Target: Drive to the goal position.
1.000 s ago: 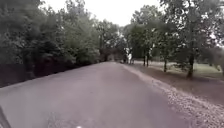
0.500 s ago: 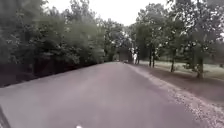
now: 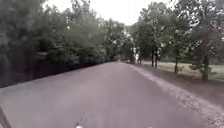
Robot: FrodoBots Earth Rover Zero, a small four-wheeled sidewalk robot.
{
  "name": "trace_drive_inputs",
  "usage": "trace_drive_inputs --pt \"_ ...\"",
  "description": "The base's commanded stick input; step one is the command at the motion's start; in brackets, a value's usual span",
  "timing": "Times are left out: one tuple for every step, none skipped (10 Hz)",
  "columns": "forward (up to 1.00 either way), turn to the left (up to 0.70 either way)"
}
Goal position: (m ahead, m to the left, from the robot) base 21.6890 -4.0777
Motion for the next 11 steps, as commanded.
trace_drive_inputs --pt "1.0 -0.04" --pt "1.0 -0.04" --pt "1.0 -0.04" --pt "1.0 -0.04" --pt "1.0 -0.04" --pt "1.0 -0.03" --pt "1.0 -0.14" --pt "1.0 -0.14" --pt "1.0 -0.14" --pt "1.0 -0.14" --pt "1.0 -0.14"
